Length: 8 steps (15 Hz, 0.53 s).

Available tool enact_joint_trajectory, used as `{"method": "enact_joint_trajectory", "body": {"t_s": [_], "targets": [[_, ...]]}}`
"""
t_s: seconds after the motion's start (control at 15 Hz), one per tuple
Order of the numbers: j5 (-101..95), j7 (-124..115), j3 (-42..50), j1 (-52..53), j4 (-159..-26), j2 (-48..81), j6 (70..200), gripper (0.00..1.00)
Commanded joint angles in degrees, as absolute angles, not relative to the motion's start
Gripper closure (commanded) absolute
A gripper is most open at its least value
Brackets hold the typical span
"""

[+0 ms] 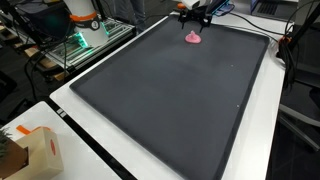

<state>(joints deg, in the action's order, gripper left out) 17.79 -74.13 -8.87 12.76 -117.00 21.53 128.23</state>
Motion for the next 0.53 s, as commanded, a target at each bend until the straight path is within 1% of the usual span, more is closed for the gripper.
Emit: {"method": "enact_joint_trajectory", "body": {"t_s": [0.0, 0.27, 0.47], "targets": [[14.52, -66.56, -8.34, 12.31, -108.89, 26.96, 119.39, 0.0], [12.64, -57.7, -8.06, 13.15, -101.11, 32.61, 113.24, 0.0], [11.37, -51.12, -7.87, 13.9, -96.51, 36.28, 112.07, 0.0]]}}
